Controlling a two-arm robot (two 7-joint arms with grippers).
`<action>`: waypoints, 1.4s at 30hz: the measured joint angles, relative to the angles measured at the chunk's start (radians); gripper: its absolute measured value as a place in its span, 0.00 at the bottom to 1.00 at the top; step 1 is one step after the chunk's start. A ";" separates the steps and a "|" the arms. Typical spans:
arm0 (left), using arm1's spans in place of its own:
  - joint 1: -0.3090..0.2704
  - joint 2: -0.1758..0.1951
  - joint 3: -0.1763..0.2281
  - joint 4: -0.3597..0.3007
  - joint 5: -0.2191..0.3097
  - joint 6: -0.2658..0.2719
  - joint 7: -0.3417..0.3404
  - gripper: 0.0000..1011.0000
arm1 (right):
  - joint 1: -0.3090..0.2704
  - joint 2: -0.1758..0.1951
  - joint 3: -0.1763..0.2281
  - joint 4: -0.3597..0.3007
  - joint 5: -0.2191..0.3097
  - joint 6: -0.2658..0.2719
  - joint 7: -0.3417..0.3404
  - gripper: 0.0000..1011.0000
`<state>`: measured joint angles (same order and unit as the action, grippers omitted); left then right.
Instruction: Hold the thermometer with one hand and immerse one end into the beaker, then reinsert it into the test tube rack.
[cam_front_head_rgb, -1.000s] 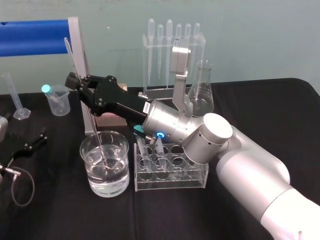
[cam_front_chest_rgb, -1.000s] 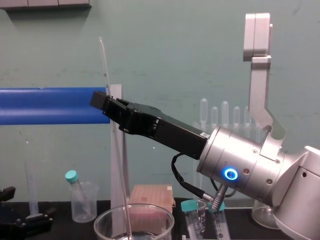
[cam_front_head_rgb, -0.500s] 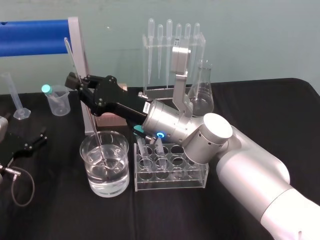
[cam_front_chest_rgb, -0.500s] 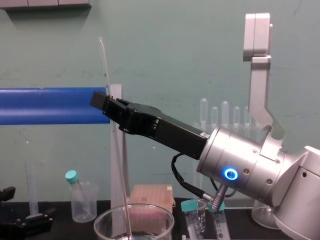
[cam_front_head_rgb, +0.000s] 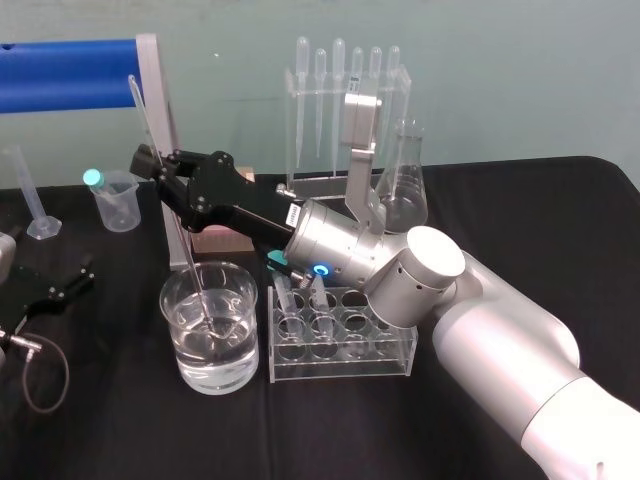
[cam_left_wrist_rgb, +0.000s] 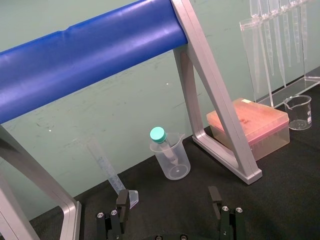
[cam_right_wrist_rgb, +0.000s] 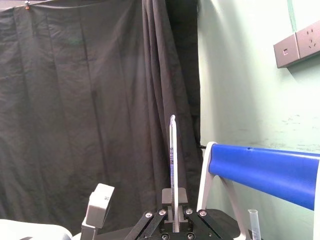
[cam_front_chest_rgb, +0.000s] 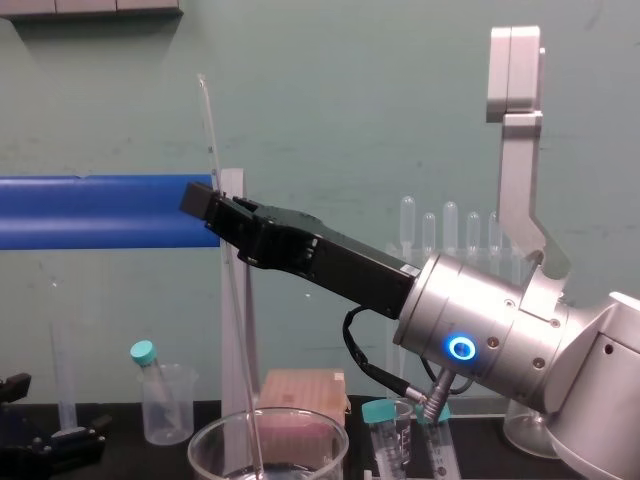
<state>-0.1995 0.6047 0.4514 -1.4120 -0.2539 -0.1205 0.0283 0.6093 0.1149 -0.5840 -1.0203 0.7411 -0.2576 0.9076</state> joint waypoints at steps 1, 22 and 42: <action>0.000 0.000 0.000 0.000 0.000 0.000 0.000 1.00 | 0.000 0.000 0.000 0.000 0.000 0.000 0.000 0.05; 0.000 0.000 0.000 0.000 0.000 0.000 0.000 1.00 | 0.000 0.000 0.000 0.000 0.000 0.000 0.000 0.05; 0.000 0.000 0.000 0.000 0.000 0.000 0.000 1.00 | -0.015 0.016 0.031 -0.072 0.024 -0.032 0.015 0.05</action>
<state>-0.1996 0.6047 0.4514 -1.4120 -0.2539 -0.1205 0.0283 0.5940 0.1311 -0.5529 -1.0918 0.7655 -0.2900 0.9231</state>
